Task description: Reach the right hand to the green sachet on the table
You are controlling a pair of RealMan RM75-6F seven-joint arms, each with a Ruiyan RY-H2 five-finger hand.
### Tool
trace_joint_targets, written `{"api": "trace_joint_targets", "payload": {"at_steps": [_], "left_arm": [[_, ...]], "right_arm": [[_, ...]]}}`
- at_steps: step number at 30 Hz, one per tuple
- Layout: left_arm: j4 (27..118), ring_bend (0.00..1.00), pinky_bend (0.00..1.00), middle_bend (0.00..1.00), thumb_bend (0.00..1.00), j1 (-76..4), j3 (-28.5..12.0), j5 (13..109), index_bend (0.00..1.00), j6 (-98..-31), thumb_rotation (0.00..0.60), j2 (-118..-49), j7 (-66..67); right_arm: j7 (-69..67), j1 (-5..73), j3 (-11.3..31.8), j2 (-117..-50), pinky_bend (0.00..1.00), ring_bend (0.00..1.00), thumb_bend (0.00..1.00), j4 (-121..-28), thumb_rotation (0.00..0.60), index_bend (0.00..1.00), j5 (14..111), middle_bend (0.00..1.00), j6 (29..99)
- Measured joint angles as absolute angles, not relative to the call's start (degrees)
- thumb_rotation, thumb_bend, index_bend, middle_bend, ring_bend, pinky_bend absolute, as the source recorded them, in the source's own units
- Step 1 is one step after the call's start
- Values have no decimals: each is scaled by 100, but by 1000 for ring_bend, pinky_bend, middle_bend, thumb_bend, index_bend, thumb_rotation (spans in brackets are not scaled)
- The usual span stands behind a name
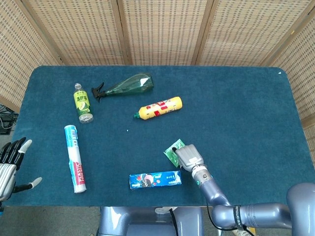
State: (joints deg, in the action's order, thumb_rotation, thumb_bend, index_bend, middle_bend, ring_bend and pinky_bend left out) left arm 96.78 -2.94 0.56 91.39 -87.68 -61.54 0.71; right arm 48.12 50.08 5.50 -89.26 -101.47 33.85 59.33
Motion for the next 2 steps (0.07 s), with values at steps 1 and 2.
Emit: {"api": "trace_joint_targets", "payload": {"at_steps": [1, 2], "left_arm": [[9679, 0, 0, 0, 96, -292, 55, 9139, 0, -8772, 560, -6153, 70], [9679, 0, 0, 0, 95, -290, 55, 9139, 0, -8776, 559, -6152, 69]], "right_arm": [[4810, 5017, 537, -8930, 981, 1000, 796, -10148, 600, 266, 3371, 975, 5936], [4810, 5024, 524, -8936, 981, 1000, 796, -10147, 600, 267, 3353, 975, 5939]]}}
